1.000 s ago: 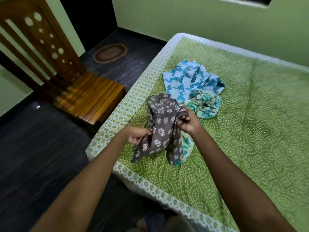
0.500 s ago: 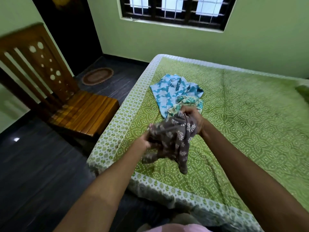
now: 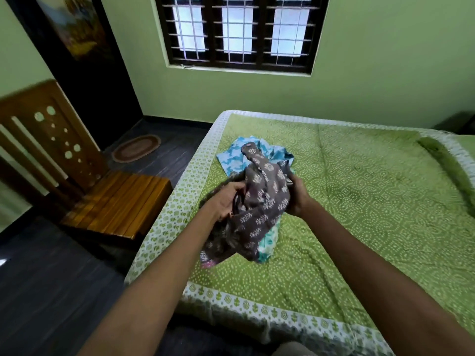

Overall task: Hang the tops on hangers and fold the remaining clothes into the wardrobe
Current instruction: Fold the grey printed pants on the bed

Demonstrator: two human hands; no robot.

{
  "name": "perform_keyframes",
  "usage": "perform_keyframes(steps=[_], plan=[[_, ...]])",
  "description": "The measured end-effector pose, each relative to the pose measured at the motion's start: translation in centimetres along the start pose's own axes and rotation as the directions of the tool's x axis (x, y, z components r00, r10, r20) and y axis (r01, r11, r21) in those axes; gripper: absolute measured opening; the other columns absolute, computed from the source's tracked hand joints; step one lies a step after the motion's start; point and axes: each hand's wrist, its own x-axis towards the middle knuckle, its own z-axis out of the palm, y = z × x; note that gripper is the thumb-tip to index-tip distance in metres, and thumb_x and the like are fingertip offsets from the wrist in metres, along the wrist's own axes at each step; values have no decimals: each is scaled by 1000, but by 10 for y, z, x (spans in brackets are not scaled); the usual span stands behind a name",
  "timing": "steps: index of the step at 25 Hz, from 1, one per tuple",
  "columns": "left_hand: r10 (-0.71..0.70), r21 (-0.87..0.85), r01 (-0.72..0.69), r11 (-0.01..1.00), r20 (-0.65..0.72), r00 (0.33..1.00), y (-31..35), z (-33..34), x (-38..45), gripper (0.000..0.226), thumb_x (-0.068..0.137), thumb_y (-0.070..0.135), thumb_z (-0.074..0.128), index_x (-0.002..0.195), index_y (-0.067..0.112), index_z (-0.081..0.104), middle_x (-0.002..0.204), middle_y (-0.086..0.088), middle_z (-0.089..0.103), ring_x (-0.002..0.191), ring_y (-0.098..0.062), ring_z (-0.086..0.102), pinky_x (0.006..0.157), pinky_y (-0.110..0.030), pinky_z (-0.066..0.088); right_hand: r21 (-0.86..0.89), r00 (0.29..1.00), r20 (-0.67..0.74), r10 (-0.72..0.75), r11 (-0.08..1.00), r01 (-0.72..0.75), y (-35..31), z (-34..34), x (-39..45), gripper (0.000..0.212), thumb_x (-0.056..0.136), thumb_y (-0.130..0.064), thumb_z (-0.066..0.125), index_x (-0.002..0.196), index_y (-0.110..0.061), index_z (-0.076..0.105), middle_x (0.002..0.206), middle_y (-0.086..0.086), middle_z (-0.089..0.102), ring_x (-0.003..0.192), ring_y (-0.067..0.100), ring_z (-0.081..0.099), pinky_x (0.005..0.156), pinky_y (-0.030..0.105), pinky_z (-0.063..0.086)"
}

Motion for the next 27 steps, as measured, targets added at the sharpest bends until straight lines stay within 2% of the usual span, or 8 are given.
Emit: perform_keyframes(steps=[7,10,13,16,19,22,25,27], plan=[[5,-47,-9,999,-88,996,10,15,31,56,93,53,44,107,4,66,97,-17,70,90,-28,64,94,-43,47,-1,992,122,15,1000,-15,-17,-5,15,30,82,-13,42,82,-9,71,79,9,69,70,25,63,77,35,46],[91,224,-23,974,-302,949,11,20,52,48,97,41,45,103,-2,65,72,-11,66,63,-21,61,67,-30,52,-154,998,61,27,988,-18,-41,-13,32,35,74,-8,37,47,-14,58,52,0,56,51,17,47,54,27,38],[216,668,-49,743,-170,962,25,28,61,55,97,53,29,94,9,62,78,-7,59,72,-16,56,69,-26,46,-298,988,-51,-144,947,122,-62,-13,56,11,87,-22,54,82,-15,61,75,-1,63,63,11,57,61,26,41],[349,835,-93,542,-123,929,48,42,72,59,99,49,28,65,7,53,60,-5,49,54,-13,47,57,-24,38,-474,990,85,-109,870,137,-70,-21,78,33,82,-16,70,111,-12,53,93,7,65,73,20,62,58,28,48],[448,572,-176,801,-380,809,65,29,93,53,101,37,35,56,14,50,48,2,49,46,-6,47,54,-22,41,-488,988,52,-149,859,155,-81,-35,90,9,84,-2,63,79,-9,61,57,-3,61,49,9,52,48,18,41],[316,139,-286,948,-515,797,76,16,111,39,99,40,41,93,11,66,93,-5,67,87,-18,62,90,-34,47,-489,993,-20,-114,868,90,-96,-56,96,14,85,-2,58,74,-10,58,55,-3,60,53,9,57,52,21,42],[301,181,-244,953,-441,846,88,23,123,35,98,41,42,98,15,65,104,-3,66,105,-21,59,101,-37,42,-756,997,-54,-58,654,-3,-102,-72,101,12,87,-8,56,76,-5,60,68,6,60,63,17,57,58,25,38],[326,220,-253,942,-428,843,103,32,133,41,97,45,40,105,12,65,108,-6,66,109,-23,58,103,-39,41,-614,987,-105,-118,789,29,-107,-73,107,14,92,-11,51,84,-5,61,70,7,60,55,17,59,56,25,41]])
